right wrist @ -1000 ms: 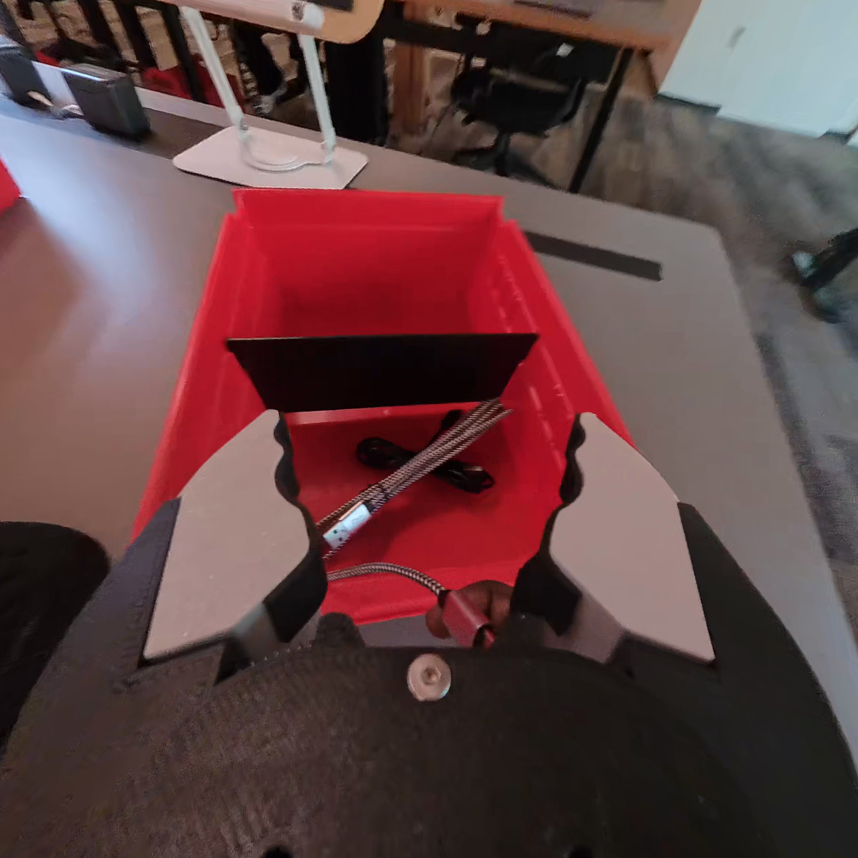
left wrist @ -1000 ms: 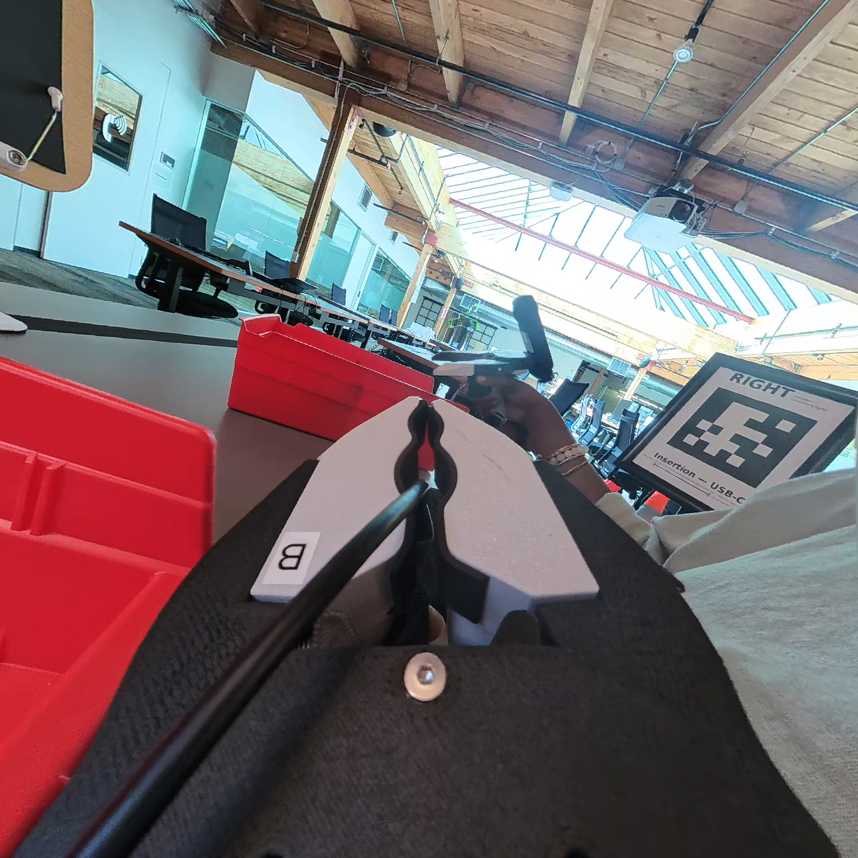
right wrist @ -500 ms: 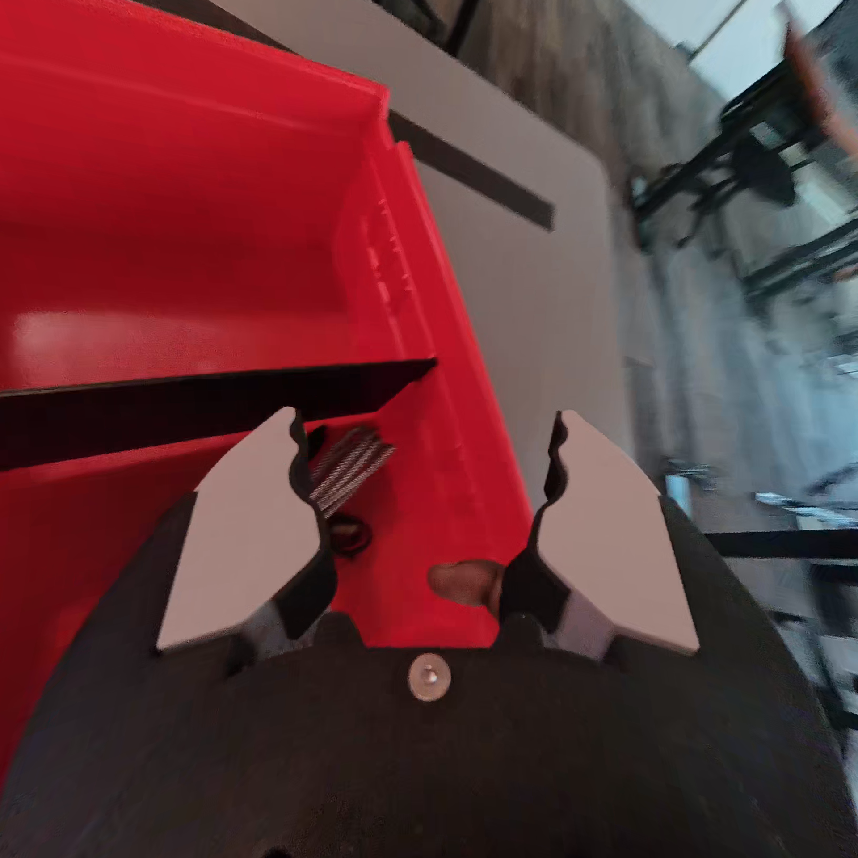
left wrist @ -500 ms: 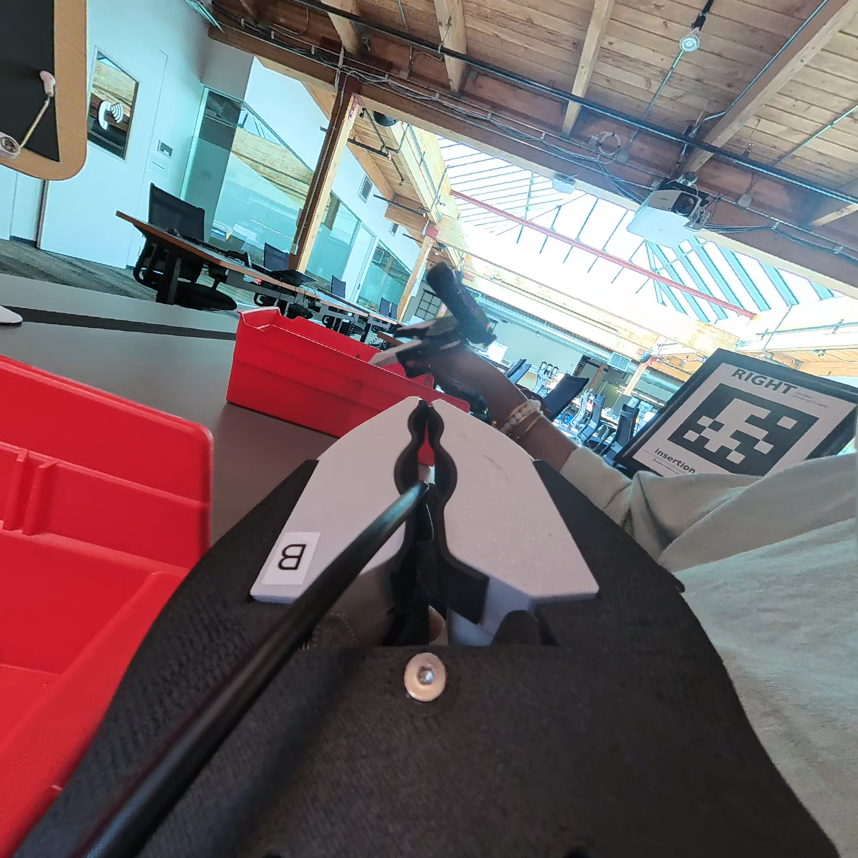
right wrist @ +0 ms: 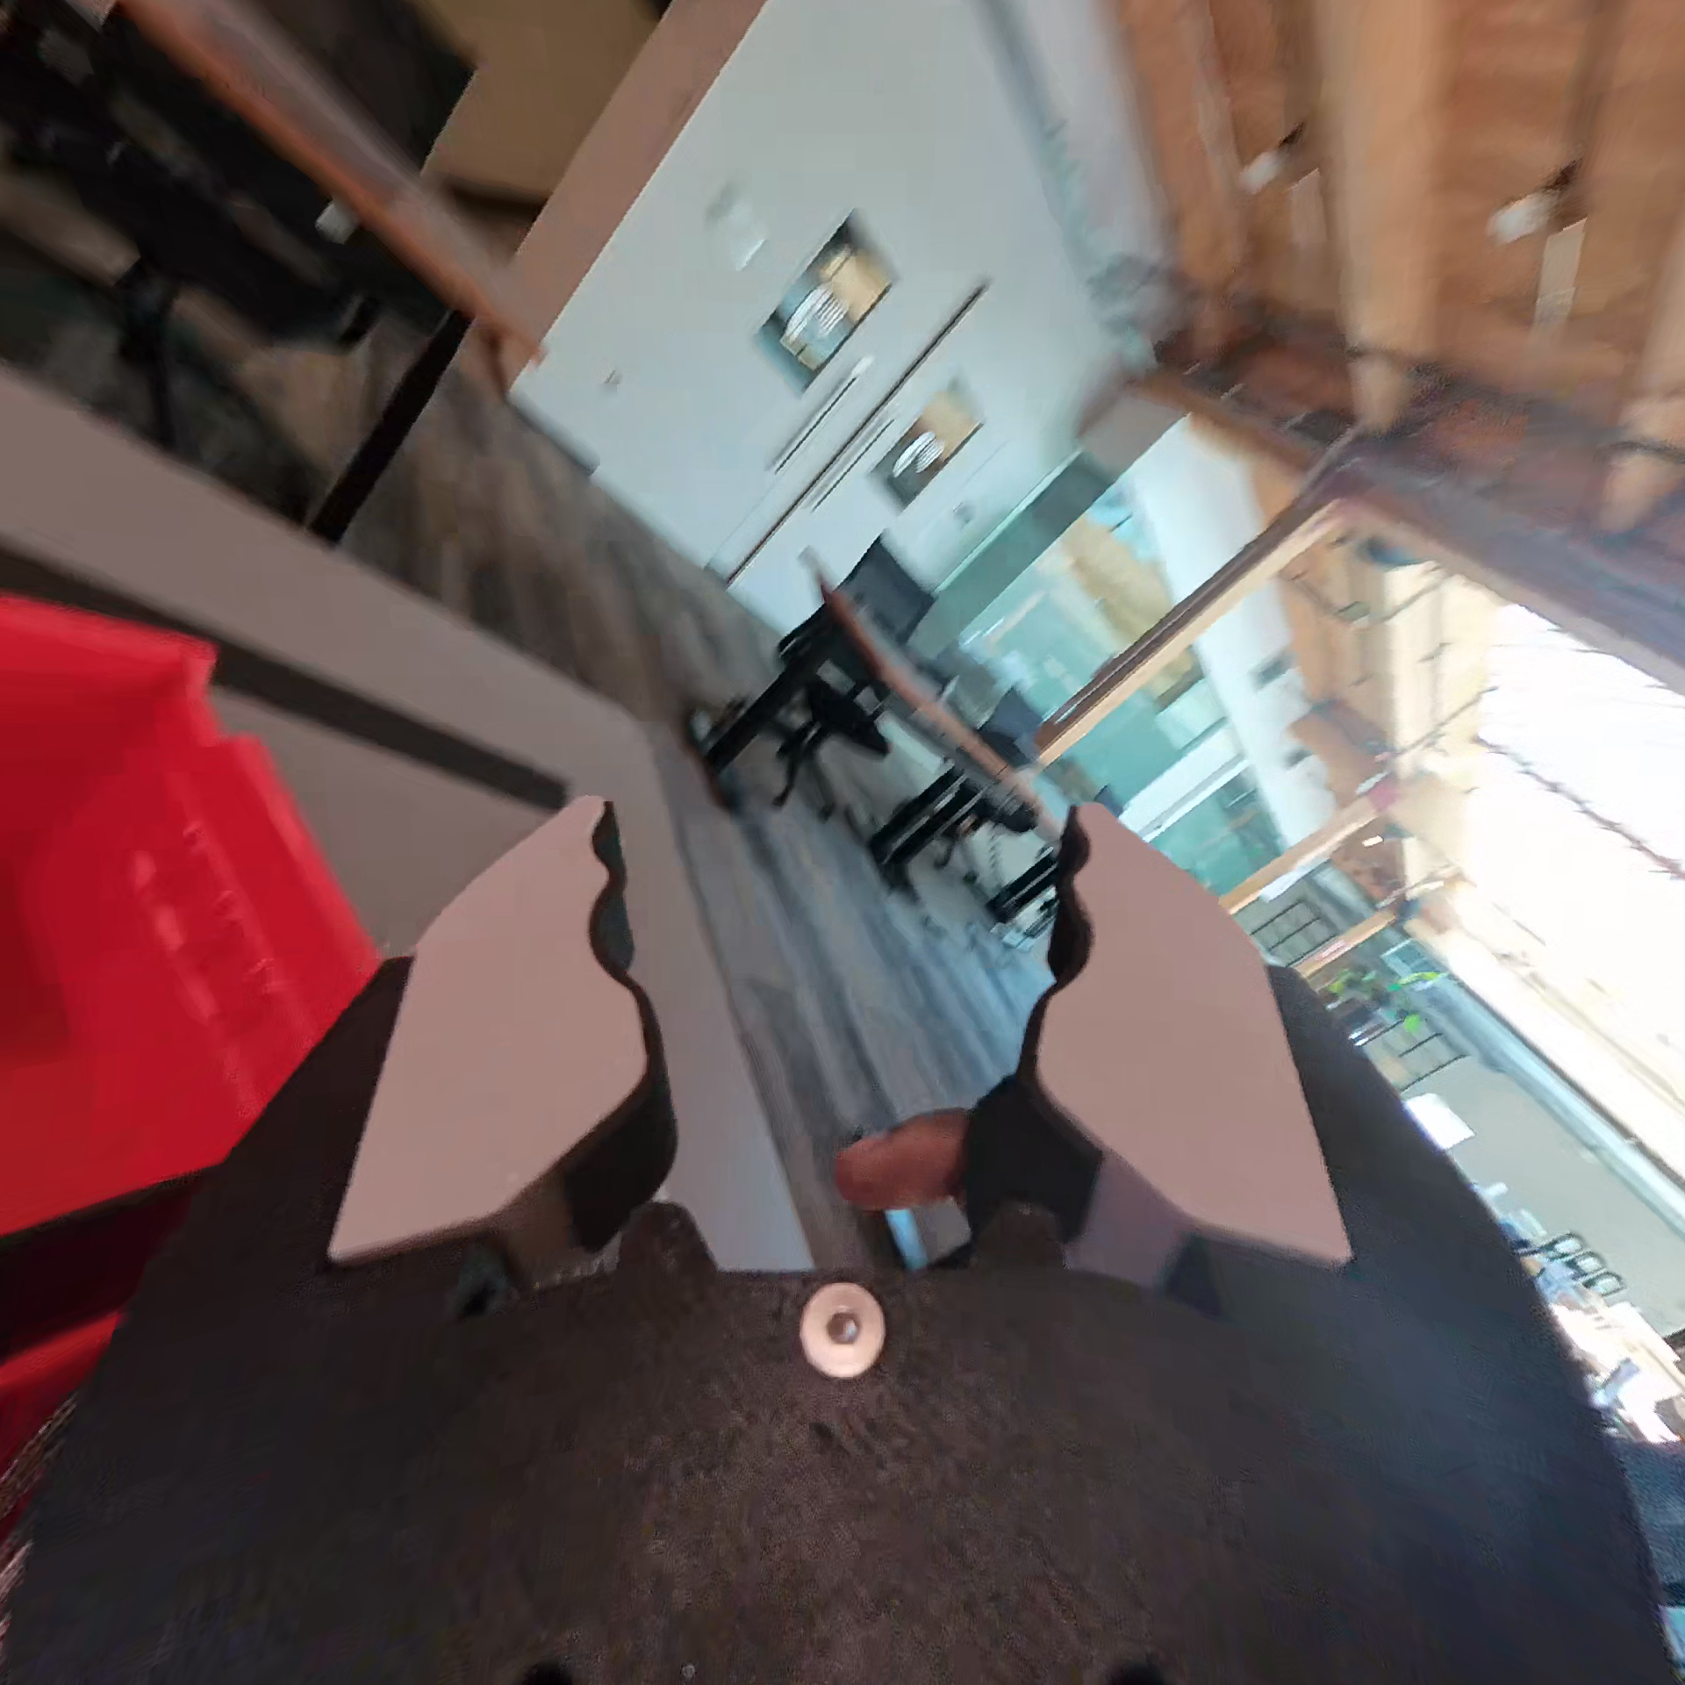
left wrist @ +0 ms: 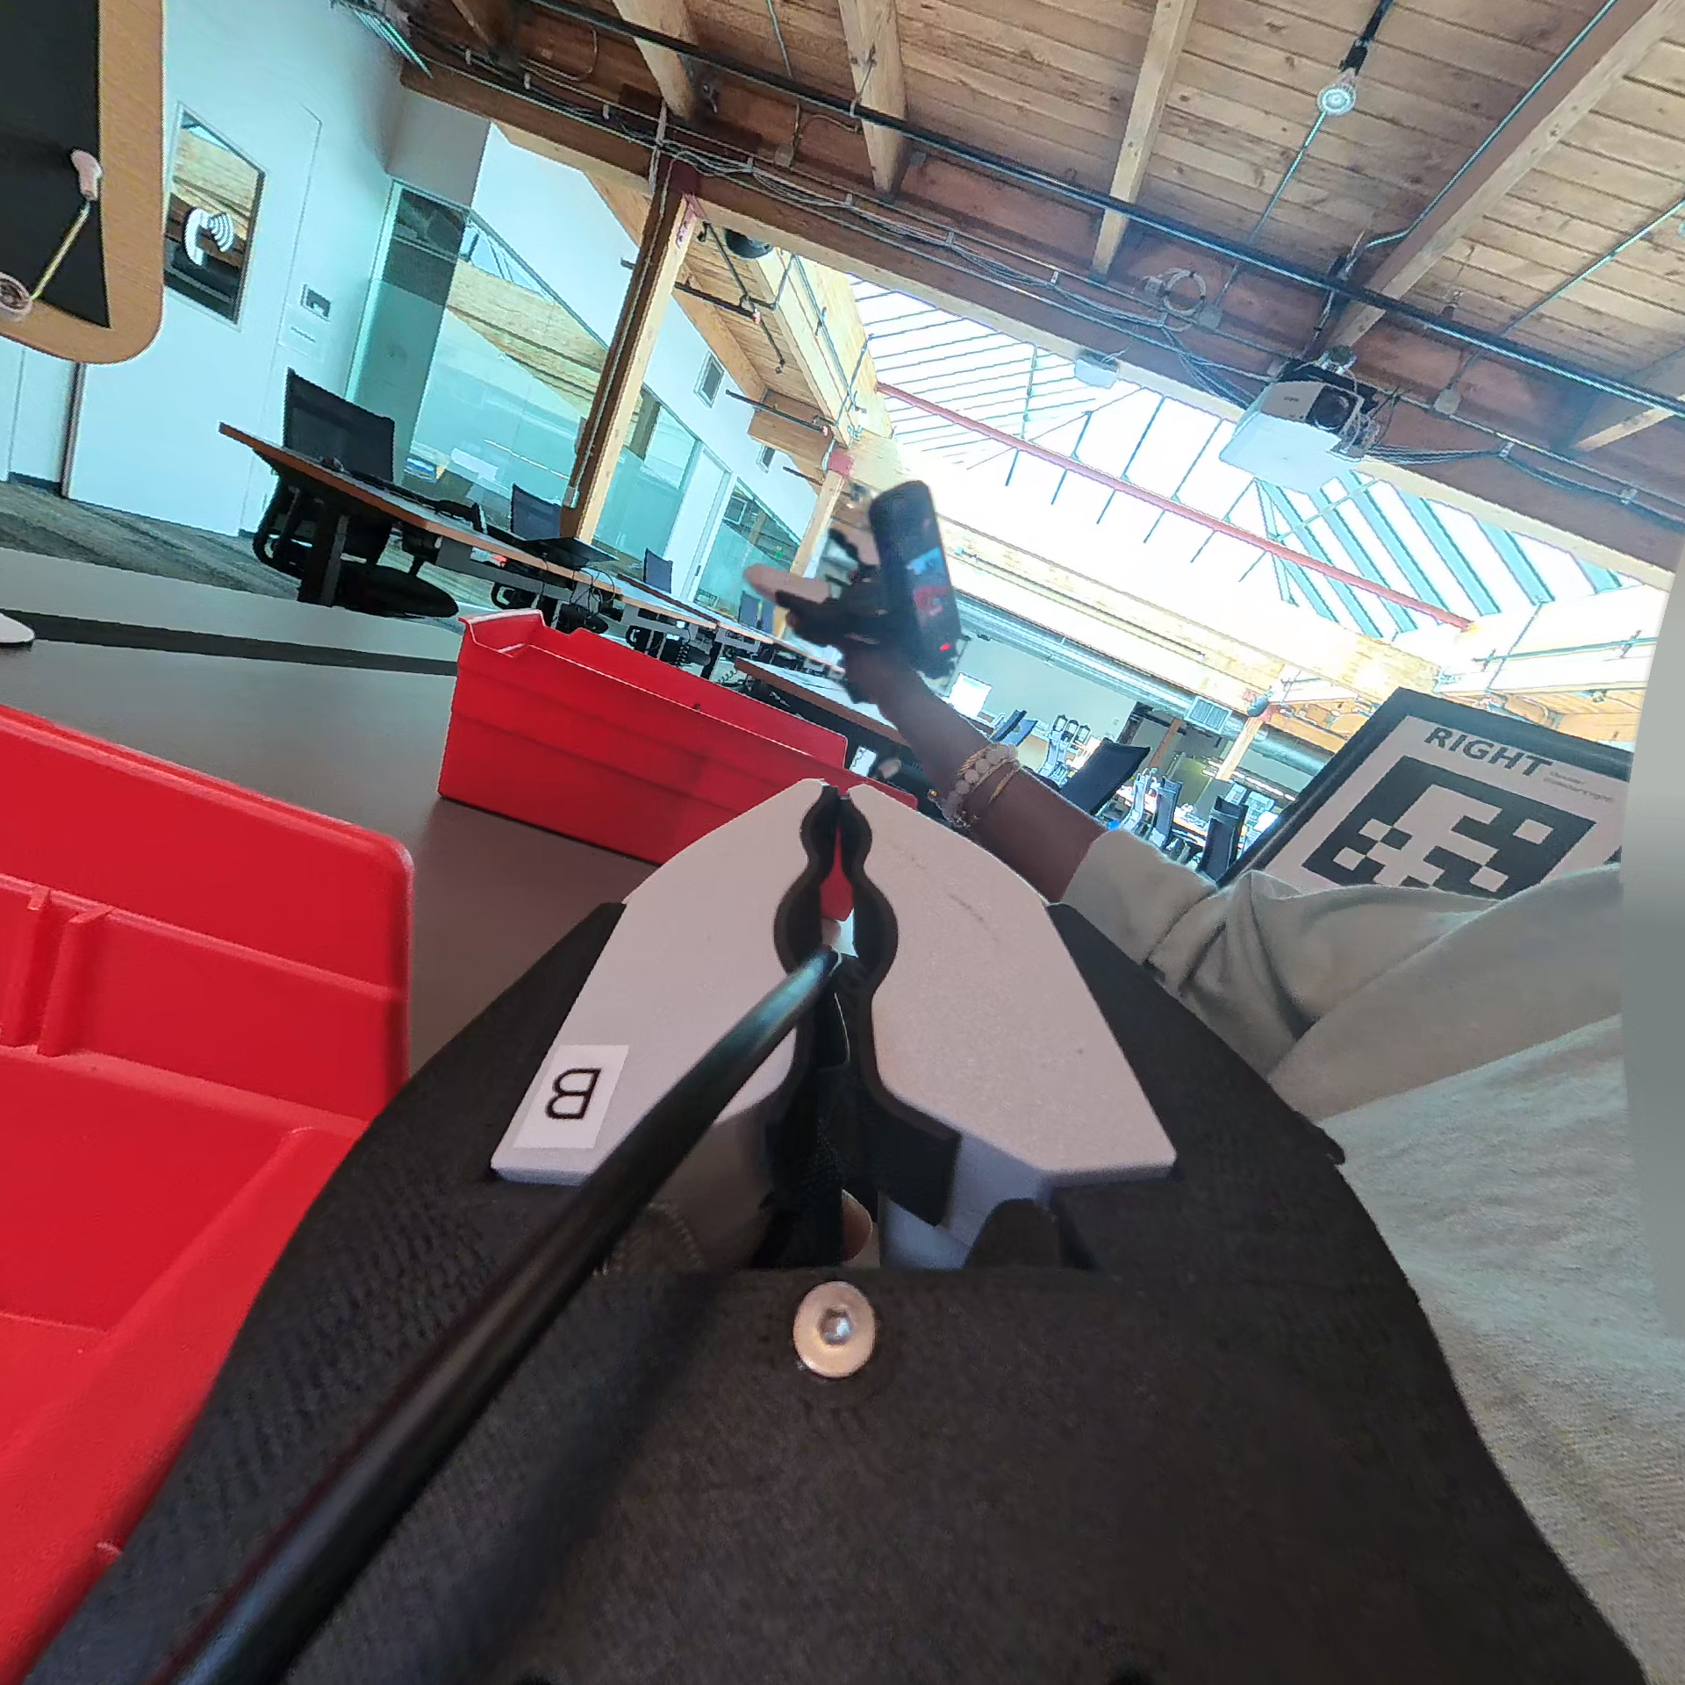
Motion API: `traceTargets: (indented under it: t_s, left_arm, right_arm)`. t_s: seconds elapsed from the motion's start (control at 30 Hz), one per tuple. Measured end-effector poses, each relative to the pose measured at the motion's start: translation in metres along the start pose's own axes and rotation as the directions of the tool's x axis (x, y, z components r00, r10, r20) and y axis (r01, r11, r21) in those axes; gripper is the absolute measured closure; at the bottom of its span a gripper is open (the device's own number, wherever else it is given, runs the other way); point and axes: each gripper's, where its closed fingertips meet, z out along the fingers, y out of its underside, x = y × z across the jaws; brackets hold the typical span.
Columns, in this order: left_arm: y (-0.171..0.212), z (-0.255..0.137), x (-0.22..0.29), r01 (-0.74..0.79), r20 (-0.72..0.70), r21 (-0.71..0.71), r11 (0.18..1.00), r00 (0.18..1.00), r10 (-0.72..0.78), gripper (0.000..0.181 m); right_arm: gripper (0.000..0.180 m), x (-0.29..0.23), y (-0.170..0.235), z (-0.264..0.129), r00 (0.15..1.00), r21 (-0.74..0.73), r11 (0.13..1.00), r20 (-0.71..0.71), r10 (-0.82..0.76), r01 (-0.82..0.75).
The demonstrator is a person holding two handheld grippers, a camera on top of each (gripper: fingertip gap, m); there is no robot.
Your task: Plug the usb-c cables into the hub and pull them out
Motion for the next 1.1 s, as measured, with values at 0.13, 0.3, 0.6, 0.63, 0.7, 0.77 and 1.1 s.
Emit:
traceTargets:
  t_s: [0.13, 0.3, 0.6, 0.63, 0.7, 0.77, 1.1]
  left_arm:
    - [0.0, 0.0, 0.0, 0.0, 0.001, 0.0, 1.0, 1.0, 0.0, 0.18]
    - [0.0, 0.0, 0.0, -0.001, 0.002, -0.001, 1.0, 1.0, 0.001, 0.18]
    - [0.002, 0.003, -0.001, -0.003, 0.01, -0.016, 1.0, 1.0, 0.003, 0.18]
    - [0.003, 0.003, -0.001, -0.003, 0.011, -0.019, 1.0, 1.0, 0.003, 0.18]
    - [0.003, 0.003, -0.001, 0.0, 0.011, -0.021, 1.0, 1.0, 0.0, 0.18]
    - [0.003, 0.003, -0.002, 0.004, 0.01, -0.019, 1.0, 1.0, -0.003, 0.18]
    - [0.002, 0.002, 0.0, -0.007, 0.002, -0.01, 1.0, 1.0, 0.007, 0.179]
  right_arm:
    - [0.117, 0.016, -0.026, -0.035, 0.997, 0.156, 0.987, 0.072, 0.014, -0.025]
    - [0.127, -0.057, -0.015, -0.152, 0.55, 0.081, 0.992, 0.835, -0.015, -0.096]
    - [0.113, -0.117, 0.089, -0.246, 0.117, 0.051, 0.954, 0.989, -0.089, 0.296]
    - [0.115, -0.124, 0.096, -0.243, 0.122, 0.062, 0.939, 0.987, -0.109, 0.337]
    - [0.121, -0.135, 0.111, -0.231, 0.175, 0.08, 0.893, 0.969, -0.173, 0.442]
    - [0.129, -0.142, 0.109, -0.231, 0.211, 0.08, 0.881, 0.957, -0.199, 0.467]
    - [0.143, -0.196, 0.044, -0.249, 0.493, -0.165, 0.904, 0.868, -0.057, 0.395]
